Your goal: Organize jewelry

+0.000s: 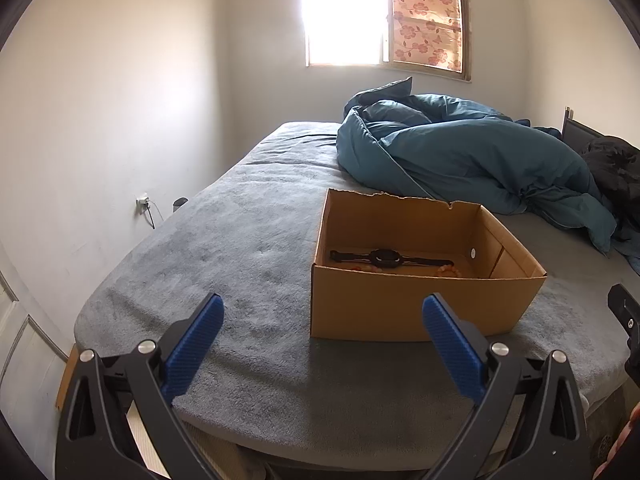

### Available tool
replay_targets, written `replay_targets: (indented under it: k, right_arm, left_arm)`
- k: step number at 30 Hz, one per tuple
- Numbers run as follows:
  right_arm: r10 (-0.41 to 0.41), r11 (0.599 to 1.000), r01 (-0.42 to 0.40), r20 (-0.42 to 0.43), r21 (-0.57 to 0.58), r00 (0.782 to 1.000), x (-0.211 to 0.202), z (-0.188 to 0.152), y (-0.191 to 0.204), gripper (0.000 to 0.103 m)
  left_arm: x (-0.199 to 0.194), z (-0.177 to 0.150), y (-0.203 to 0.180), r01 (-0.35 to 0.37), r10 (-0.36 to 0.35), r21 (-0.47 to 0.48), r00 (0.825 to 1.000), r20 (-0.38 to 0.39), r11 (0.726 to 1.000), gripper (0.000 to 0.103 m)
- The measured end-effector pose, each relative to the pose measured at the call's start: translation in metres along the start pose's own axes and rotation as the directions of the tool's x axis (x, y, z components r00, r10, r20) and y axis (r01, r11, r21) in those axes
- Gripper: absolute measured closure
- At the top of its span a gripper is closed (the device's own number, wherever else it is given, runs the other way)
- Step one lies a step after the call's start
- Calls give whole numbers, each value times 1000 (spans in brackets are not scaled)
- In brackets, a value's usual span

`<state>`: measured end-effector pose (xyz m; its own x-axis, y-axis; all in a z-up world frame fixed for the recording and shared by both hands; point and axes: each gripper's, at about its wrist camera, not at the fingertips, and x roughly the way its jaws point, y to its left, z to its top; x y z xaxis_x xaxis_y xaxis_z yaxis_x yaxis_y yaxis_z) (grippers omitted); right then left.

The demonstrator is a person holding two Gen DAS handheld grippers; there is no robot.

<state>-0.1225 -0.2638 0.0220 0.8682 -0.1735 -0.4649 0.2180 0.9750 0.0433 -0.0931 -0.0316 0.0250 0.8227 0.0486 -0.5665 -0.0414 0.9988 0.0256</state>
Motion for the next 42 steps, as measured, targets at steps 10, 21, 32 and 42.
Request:
replay_targets:
  k: [10, 21, 32, 42]
  right_arm:
    - [0, 1000, 0, 0, -1, 1000, -1, -1, 1, 8]
    - [4, 1000, -4, -3, 1, 1000, 1, 0, 0, 8]
    - [7, 1000, -7, -5, 0, 1000, 2, 0, -2, 8]
    - [6, 1000, -6, -4, -4, 1000, 3, -1, -1, 8]
  left_arm:
    - [0, -1, -3, 6, -6, 4, 1000, -13, 1000, 6]
    - [-1, -2, -8, 15, -15, 19, 1000, -17, 1000, 6]
    - [-1, -2, -11, 22, -21, 23, 1000, -22, 999, 5]
    - [-2, -2, -11, 26, -26, 26, 999, -24, 999, 6]
